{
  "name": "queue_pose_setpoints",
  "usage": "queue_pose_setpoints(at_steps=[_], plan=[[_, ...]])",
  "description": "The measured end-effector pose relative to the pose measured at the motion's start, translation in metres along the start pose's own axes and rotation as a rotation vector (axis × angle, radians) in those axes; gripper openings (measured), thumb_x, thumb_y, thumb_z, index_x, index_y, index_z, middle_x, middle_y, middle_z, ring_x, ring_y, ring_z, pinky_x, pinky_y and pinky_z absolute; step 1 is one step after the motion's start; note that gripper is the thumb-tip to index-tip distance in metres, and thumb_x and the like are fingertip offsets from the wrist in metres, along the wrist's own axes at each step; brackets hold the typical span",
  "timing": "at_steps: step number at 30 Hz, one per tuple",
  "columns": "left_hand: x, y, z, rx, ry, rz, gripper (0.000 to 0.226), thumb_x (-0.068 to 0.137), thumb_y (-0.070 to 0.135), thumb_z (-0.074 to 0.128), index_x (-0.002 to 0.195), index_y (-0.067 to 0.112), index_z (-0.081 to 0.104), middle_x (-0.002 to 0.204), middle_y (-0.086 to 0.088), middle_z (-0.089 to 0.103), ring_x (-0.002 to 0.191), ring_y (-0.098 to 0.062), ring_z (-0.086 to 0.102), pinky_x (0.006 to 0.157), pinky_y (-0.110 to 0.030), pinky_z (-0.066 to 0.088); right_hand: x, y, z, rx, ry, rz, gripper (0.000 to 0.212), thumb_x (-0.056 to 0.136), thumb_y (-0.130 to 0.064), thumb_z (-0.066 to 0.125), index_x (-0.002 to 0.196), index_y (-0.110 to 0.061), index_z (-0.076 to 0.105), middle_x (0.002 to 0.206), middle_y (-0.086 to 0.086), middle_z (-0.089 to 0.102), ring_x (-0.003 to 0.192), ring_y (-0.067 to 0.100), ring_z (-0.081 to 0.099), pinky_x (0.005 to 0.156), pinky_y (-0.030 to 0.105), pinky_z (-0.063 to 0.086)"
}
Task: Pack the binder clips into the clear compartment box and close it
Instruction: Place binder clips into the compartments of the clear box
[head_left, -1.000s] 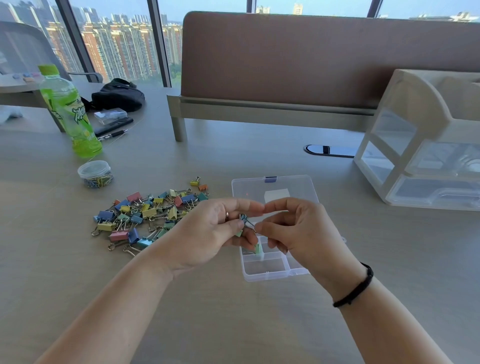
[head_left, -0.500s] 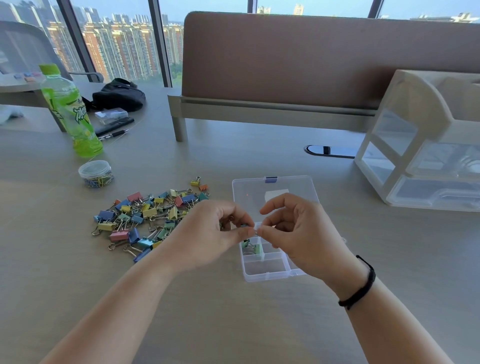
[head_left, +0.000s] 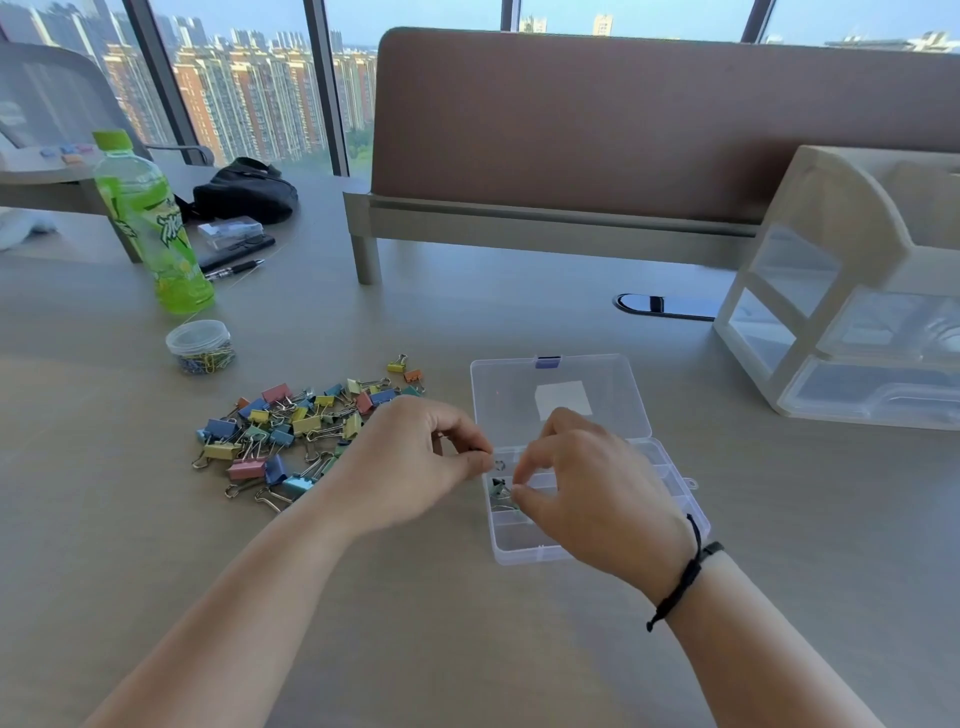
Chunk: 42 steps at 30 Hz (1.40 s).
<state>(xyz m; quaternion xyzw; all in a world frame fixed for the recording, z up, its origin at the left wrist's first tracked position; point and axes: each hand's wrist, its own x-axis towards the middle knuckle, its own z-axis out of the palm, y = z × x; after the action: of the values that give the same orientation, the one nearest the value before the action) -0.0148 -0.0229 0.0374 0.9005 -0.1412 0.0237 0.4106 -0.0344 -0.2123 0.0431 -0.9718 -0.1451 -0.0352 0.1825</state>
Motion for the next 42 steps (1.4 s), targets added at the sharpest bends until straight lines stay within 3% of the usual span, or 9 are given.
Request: queue_pose_setpoints(at_steps=[7,13,18,25,28,34,42], plan=[[0.003,-0.003,0.007,-0.046,0.036,-0.026,0.008,0.096,0.026,0.062,0.09,0.03,0.064,0.085,0.015,0.071,0.082,0.002,0.065,0.074,-0.016,0.049,0.015,-0.01,-0.002,-0.183,-0.09,0.005,0.014,0.083,-0.035,0.06,0.083,-0.025,0.07,0.092,-0.009,0.056,0.082,0.018,0.06,0.069,0.035,0.054],[0.001,-0.003,0.007,-0.066,-0.026,-0.026,0.008,0.098,0.021,0.059,0.101,0.027,0.063,0.09,0.012,0.07,0.085,0.005,0.064,0.07,-0.008,0.046,0.029,-0.015,0.0,-0.254,-0.184,0.003,0.011,0.083,-0.02,0.06,0.091,-0.021,0.067,0.089,0.001,0.059,0.08,0.025,0.061,0.064,0.031,0.05],[-0.001,-0.003,0.006,0.003,-0.105,-0.013,0.012,0.097,0.023,0.058,0.103,0.033,0.062,0.096,0.013,0.065,0.089,-0.001,0.06,0.072,-0.018,0.044,0.03,-0.012,0.002,-0.205,-0.187,-0.002,0.017,0.083,-0.022,0.058,0.095,-0.024,0.069,0.096,-0.001,0.064,0.09,0.025,0.062,0.074,0.037,0.055],[-0.004,0.002,0.007,0.089,-0.091,0.067,0.015,0.089,0.014,0.067,0.089,0.028,0.073,0.074,0.019,0.063,0.069,0.01,0.056,0.061,-0.007,0.039,0.027,-0.007,0.005,-0.154,-0.136,0.031,0.019,0.083,-0.031,0.06,0.096,-0.027,0.072,0.095,-0.004,0.067,0.092,0.023,0.063,0.075,0.037,0.056],[-0.003,0.003,0.008,0.159,-0.095,0.094,0.006,0.086,0.028,0.074,0.091,0.026,0.078,0.07,0.02,0.061,0.065,0.013,0.053,0.059,-0.006,0.036,0.027,-0.006,0.004,-0.154,-0.148,0.028,0.018,0.085,-0.034,0.062,0.096,-0.028,0.073,0.095,-0.004,0.066,0.092,0.022,0.063,0.074,0.036,0.056],[-0.002,0.002,0.01,0.177,-0.096,0.103,0.013,0.083,0.036,0.078,0.091,0.027,0.08,0.072,0.017,0.068,0.065,0.008,0.058,0.058,-0.007,0.038,0.024,-0.006,0.002,-0.147,-0.159,0.004,0.016,0.088,-0.034,0.061,0.095,-0.027,0.073,0.092,-0.001,0.066,0.088,0.023,0.063,0.07,0.035,0.055],[-0.001,0.004,0.018,0.153,-0.05,0.049,0.011,0.085,0.022,0.072,0.086,0.027,0.081,0.071,0.007,0.073,0.062,-0.002,0.062,0.058,-0.017,0.048,0.024,-0.004,0.004,-0.174,-0.143,-0.025,0.017,0.09,-0.032,0.057,0.095,-0.027,0.072,0.09,-0.001,0.065,0.084,0.025,0.063,0.063,0.033,0.053]])
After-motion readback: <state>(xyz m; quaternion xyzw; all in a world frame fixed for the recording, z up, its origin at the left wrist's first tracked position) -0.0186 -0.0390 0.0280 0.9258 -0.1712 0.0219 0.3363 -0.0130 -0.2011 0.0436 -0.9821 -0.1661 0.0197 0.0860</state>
